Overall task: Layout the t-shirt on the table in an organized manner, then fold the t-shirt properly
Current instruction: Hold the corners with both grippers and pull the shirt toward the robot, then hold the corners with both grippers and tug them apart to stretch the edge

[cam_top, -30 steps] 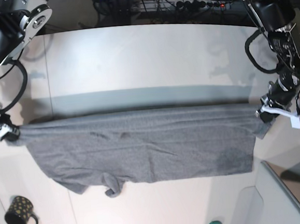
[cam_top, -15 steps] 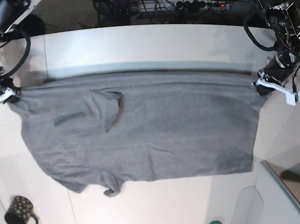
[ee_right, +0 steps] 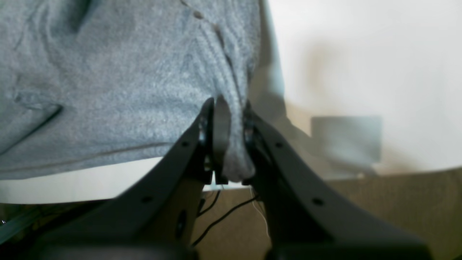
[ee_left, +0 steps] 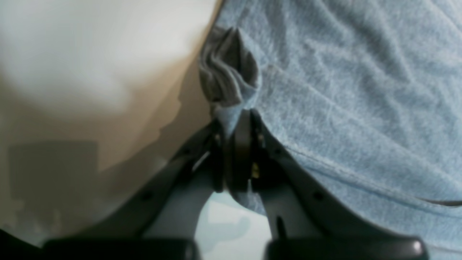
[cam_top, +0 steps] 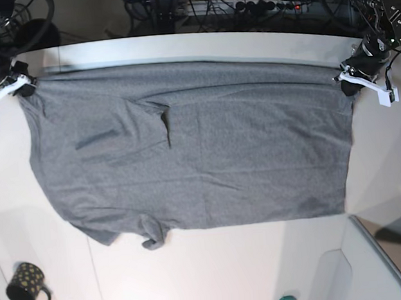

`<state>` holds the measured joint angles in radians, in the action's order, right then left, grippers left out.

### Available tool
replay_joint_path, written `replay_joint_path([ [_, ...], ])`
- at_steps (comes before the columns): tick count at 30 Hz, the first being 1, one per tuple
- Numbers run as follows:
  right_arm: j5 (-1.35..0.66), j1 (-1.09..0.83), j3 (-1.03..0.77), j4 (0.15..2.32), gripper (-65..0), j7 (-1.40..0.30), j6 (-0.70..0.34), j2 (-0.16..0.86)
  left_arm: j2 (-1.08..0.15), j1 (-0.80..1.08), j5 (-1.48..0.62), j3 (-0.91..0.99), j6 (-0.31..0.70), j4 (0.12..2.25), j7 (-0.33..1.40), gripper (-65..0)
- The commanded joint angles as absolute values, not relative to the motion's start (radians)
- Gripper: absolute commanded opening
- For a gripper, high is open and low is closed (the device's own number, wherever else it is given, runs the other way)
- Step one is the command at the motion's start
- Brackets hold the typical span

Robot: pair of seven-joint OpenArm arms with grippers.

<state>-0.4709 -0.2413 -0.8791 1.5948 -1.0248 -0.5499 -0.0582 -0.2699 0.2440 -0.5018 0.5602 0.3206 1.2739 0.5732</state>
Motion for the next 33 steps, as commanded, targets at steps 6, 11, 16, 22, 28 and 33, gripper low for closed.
replay_joint_path([
  [6,-0.483,-0.26,-0.883,1.504,-64.8,-0.941,-0.564,-0.041,-0.288,0.242,-0.51,0.567,0.317,1.274,0.55,-65.0],
  [11,-0.479,-0.262,-0.885,1.457,-64.8,-0.938,-0.65,-0.045,-0.285,0.243,-0.51,0.567,0.317,1.254,0.549,-65.0],
  [16,-0.478,-0.262,-0.883,1.457,-64.8,-0.938,-0.654,-0.048,-0.283,0.28,-0.51,0.568,0.314,1.257,0.472,-65.0],
  [22,-0.478,-0.262,-0.883,1.457,-64.2,-0.943,-0.654,-0.048,-0.274,0.295,-0.51,0.568,0.314,1.234,0.438,-65.0],
  [28,-0.478,-0.263,-0.885,1.457,-52.5,-0.944,-0.654,-0.048,-0.271,0.289,-0.51,0.568,0.312,1.205,0.438,-65.0],
  [33,-0.483,-0.265,-0.889,1.457,-29.1,-0.944,-0.656,-0.048,-0.271,0.294,-0.518,0.568,0.242,1.216,0.437,-59.1],
])
